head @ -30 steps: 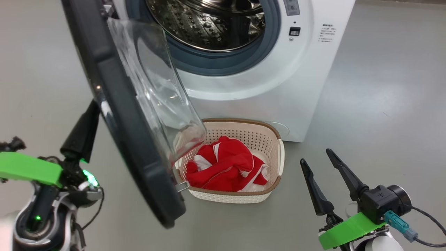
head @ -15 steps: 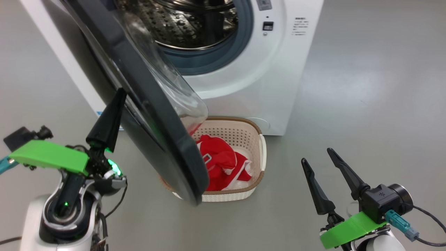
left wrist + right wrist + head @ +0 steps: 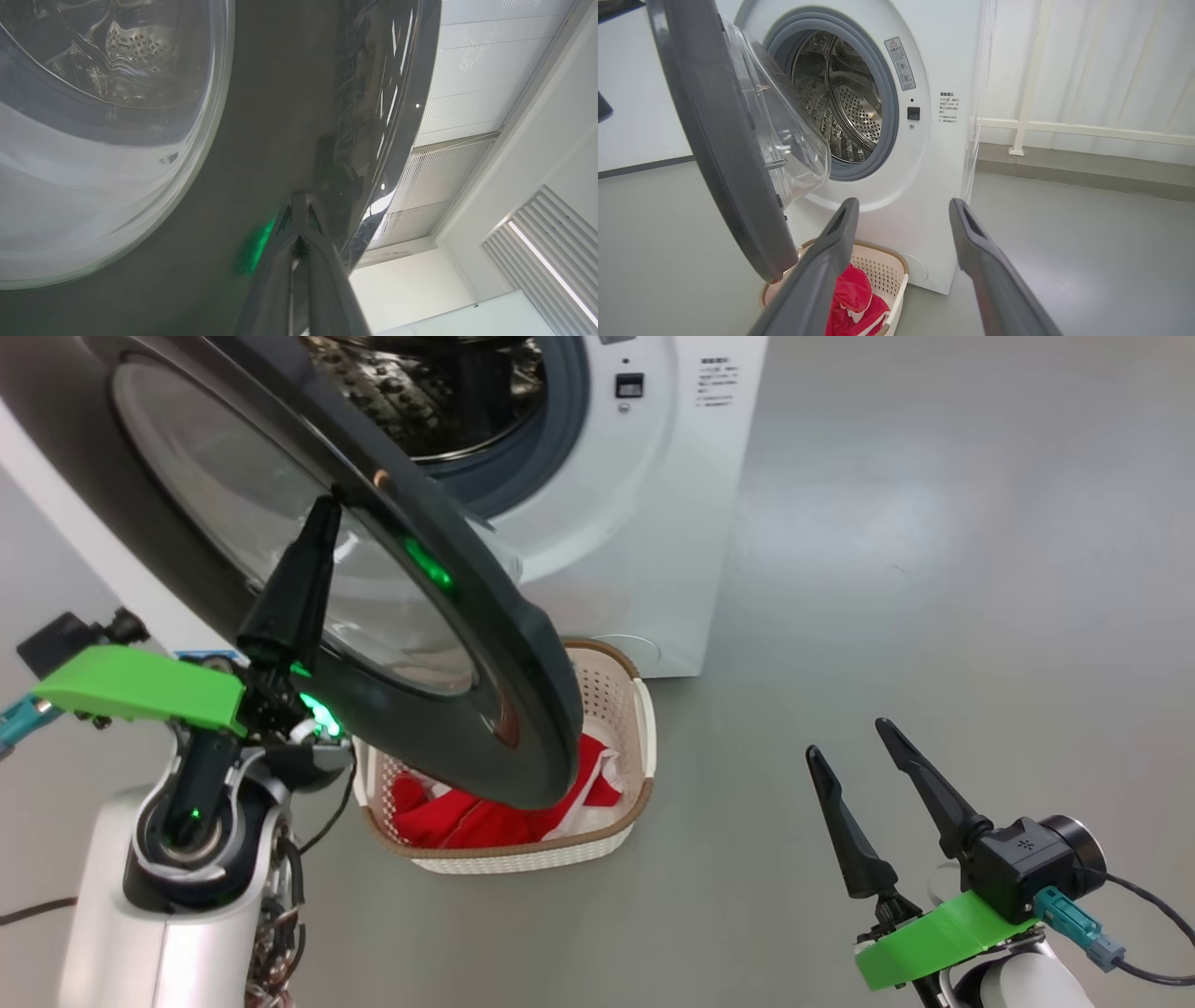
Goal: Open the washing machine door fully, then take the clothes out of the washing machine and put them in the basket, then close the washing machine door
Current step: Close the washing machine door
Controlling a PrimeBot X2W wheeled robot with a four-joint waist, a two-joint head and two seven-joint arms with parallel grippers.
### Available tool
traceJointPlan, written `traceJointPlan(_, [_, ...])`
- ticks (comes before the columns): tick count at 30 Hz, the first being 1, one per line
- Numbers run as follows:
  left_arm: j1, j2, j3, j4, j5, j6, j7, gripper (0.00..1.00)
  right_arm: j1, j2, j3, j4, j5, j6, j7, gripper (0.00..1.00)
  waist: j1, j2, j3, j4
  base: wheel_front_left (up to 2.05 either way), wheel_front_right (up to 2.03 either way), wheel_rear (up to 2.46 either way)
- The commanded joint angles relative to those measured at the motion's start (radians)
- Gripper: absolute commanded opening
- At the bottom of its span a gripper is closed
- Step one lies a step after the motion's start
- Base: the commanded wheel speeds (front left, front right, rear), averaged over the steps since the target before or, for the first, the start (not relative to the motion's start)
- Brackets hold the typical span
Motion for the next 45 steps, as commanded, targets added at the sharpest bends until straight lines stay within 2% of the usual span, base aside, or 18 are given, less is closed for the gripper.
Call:
traceJointPlan(1, [-0.049, 0.016, 0.014, -0.018, -0.005, -0.015, -0.007, 0.0, -0.043, -0.006, 0.026, -0.029, 0.009, 0.003, -0.006, 1.0, 0.0, 0.0, 0.014, -0.023, 0.0, 0.0, 0.0])
traceJointPlan(11, [-0.126, 0.016, -0.009, 0.056, -0.006, -0.05, -0.056, 0.0, -0.058, -0.004, 0.031, -0.035, 0.003, 0.003, -0.006, 1.0, 0.0, 0.0, 0.04, -0.082, 0.0, 0.0, 0.0])
traceJointPlan(31, [-0.247, 0.033, 0.032, 0.167, 0.013, -0.093, -0.097, 0.0, -0.07, -0.001, 0.035, -0.039, 0.0, 0.003, -0.006, 1.0, 0.0, 0.0, 0.073, -0.199, 0.0, 0.0, 0.0])
traceJointPlan(45, [-0.33, 0.057, 0.04, 0.241, 0.036, -0.119, -0.106, 0.0, -0.086, 0.0, 0.036, -0.044, 0.005, 0.003, -0.006, 1.0, 0.0, 0.0, 0.112, -0.234, 0.0, 0.0, 0.0])
